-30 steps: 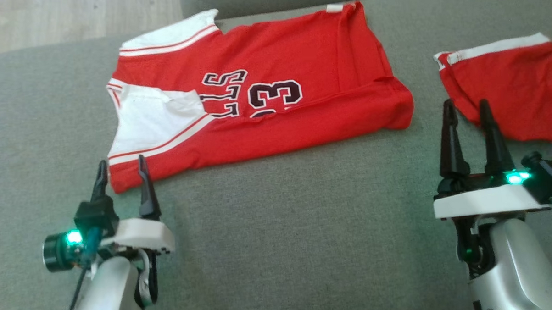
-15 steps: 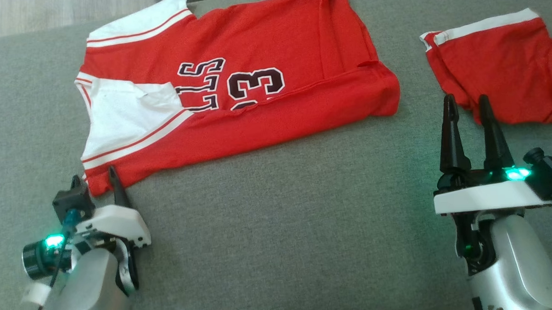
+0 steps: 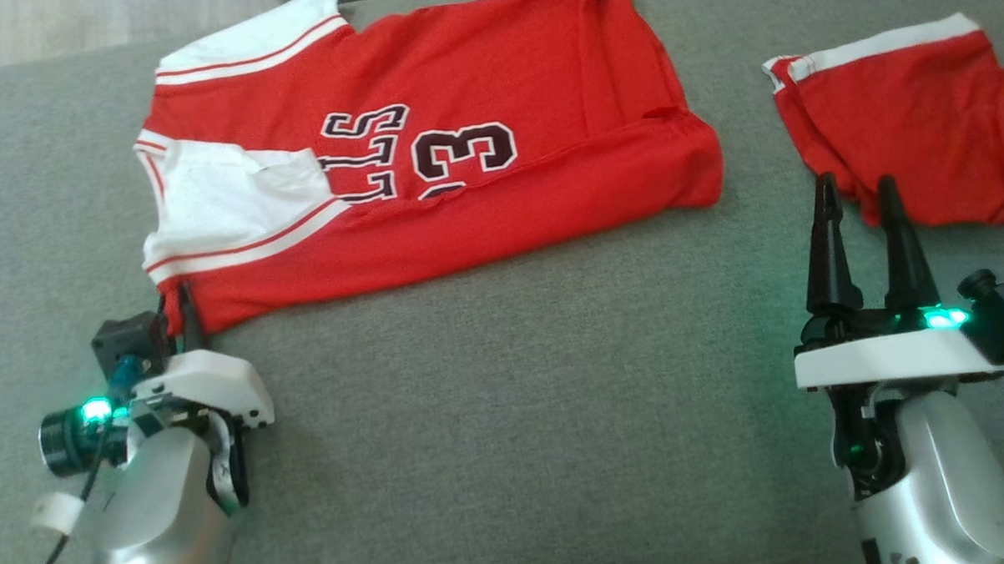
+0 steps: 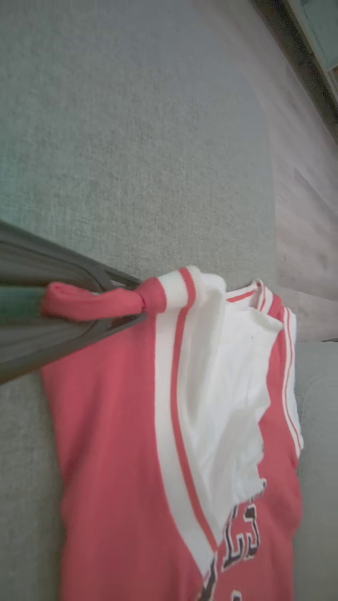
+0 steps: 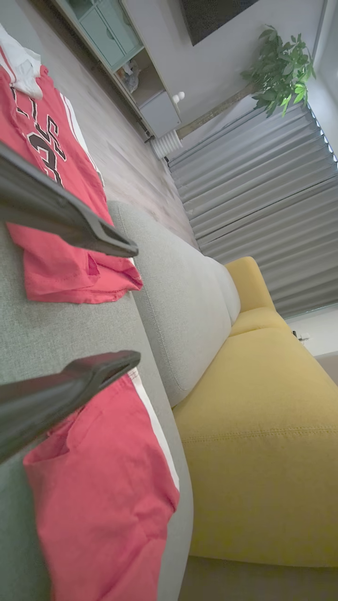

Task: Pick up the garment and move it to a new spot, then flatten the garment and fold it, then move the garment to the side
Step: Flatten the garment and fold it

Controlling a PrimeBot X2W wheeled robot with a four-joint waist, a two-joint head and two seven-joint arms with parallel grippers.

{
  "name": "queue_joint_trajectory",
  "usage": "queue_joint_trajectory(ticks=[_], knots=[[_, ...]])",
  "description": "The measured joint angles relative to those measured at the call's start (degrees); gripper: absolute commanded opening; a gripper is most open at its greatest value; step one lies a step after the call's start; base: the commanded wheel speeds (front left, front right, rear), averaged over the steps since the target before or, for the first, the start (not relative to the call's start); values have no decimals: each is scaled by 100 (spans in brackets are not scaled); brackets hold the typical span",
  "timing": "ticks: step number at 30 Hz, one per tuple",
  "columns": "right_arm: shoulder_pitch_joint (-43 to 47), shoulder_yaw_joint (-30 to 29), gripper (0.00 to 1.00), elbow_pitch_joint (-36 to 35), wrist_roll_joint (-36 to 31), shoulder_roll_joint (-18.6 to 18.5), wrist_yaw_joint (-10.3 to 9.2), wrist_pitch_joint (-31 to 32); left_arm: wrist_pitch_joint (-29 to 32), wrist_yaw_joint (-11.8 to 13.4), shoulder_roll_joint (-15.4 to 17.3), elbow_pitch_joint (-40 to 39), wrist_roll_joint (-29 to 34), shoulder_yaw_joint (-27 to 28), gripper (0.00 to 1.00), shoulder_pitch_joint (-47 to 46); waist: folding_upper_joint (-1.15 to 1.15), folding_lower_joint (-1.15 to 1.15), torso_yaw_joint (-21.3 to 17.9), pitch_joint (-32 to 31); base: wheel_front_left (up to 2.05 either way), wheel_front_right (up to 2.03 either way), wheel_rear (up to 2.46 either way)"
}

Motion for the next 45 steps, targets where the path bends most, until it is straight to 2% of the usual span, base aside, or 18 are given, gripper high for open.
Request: queue_joint_trajectory(ticks=[5, 8, 11, 12, 18, 25, 26, 27, 36, 42, 45], knots=[[-198, 13, 100, 650, -323, 1, 0, 3, -455, -105, 2, -627, 205, -162, 0, 6, 0, 0, 157, -70, 0, 0, 0], [-532, -32, 100, 1225, -526, -1, 0, 303, -542, -135, 2, -1090, 376, -264, 0, 5, 0, 0, 261, -92, 0, 0, 0], [-1015, -44, 100, 1781, -454, -1, 0, 614, -583, -135, 4, -1435, 508, -352, 0, 10, 0, 0, 363, -85, 0, 0, 0], [-1015, -44, 100, 1781, -454, -1, 0, 614, -583, -135, 4, -1435, 508, -352, 0, 10, 0, 0, 363, -85, 0, 0, 0], [-1884, -155, 100, 3248, -201, -14, 0, 1045, -588, -182, -5, -1845, 672, -561, 0, 64, 0, 0, 553, -41, 0, 0, 0], [-2611, 152, 100, 4547, -343, -36, 0, 1214, -588, -218, -51, -1900, 680, -695, 0, 176, 0, 0, 703, 9, 0, 0, 0], [-2705, 210, 46, 4662, -379, -51, 0, 1213, -589, -248, -54, -1893, 695, -715, 0, 176, 0, 0, 716, 13, 0, 0, 0], [-2784, 261, 0, 4756, -426, -59, 0, 1196, -588, -248, -60, -1873, 712, -725, 0, 176, 0, 0, 726, 16, 0, 0, 0], [-2916, -35, 0, 5321, -1495, -57, 1, 554, -407, -246, -3, -1379, 610, -712, 0, 300, 0, 0, 655, -198, 0, 0, 0], [-2761, -297, 0, 5330, -1578, -56, 1, 436, -213, -246, 80, -1187, 560, -731, 0, 649, 0, 0, 587, -543, 0, 0, 0], [-2286, -543, 0, 5323, -1689, -46, 1, 463, 5, -293, 112, -1107, 548, -872, 0, 975, 0, -1, 580, -896, 0, 0, 0]])
